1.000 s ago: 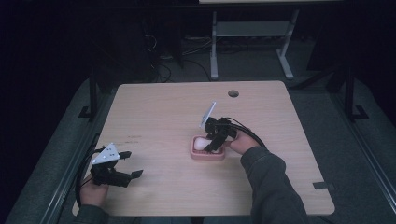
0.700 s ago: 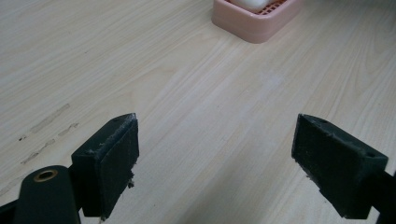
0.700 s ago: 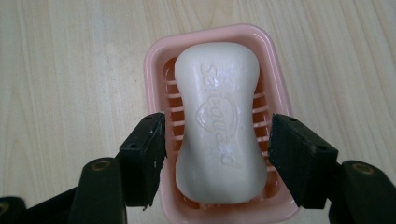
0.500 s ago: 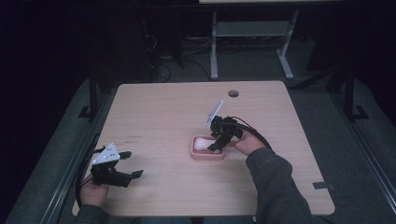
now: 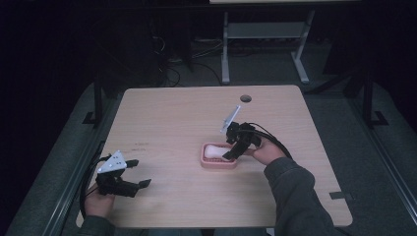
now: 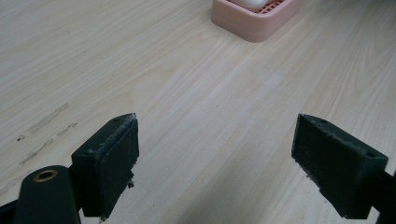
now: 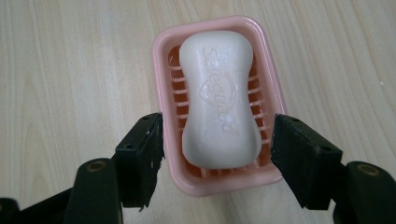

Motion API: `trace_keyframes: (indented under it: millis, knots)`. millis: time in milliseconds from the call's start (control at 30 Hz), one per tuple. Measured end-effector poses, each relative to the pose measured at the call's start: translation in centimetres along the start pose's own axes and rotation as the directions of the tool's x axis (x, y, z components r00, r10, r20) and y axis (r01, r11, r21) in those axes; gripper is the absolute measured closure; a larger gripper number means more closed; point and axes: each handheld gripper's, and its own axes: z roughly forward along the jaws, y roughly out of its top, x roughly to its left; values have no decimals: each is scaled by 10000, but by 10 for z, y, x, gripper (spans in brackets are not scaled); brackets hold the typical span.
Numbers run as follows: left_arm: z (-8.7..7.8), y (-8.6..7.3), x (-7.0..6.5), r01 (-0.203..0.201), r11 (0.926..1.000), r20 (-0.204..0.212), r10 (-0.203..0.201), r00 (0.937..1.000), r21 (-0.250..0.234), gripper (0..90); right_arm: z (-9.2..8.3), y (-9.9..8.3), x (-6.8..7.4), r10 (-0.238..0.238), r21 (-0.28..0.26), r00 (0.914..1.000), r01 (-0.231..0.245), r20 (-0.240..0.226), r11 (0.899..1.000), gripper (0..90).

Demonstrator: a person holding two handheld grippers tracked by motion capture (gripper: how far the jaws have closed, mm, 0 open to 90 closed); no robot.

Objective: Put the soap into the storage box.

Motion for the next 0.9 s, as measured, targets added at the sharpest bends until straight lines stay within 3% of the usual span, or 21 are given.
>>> trace_keyframes:
  millis: [300,400,733,900]
  knots:
    - [1,0,0,-21,10000,7,21,10000,8,148,-5,-16,1,191,-363,9998,-188,65,9992,341]
    - [1,0,0,-45,10000,6,45,10000,18,148,-5,-19,1,317,-150,9995,-316,19,9994,339]
    - [1,0,0,-43,10000,8,43,10000,18,148,-13,-26,6,340,-305,9991,-332,246,9990,328]
    - [1,0,0,-55,10000,15,54,10000,43,148,-12,-40,6,672,-307,9976,-667,139,9973,318]
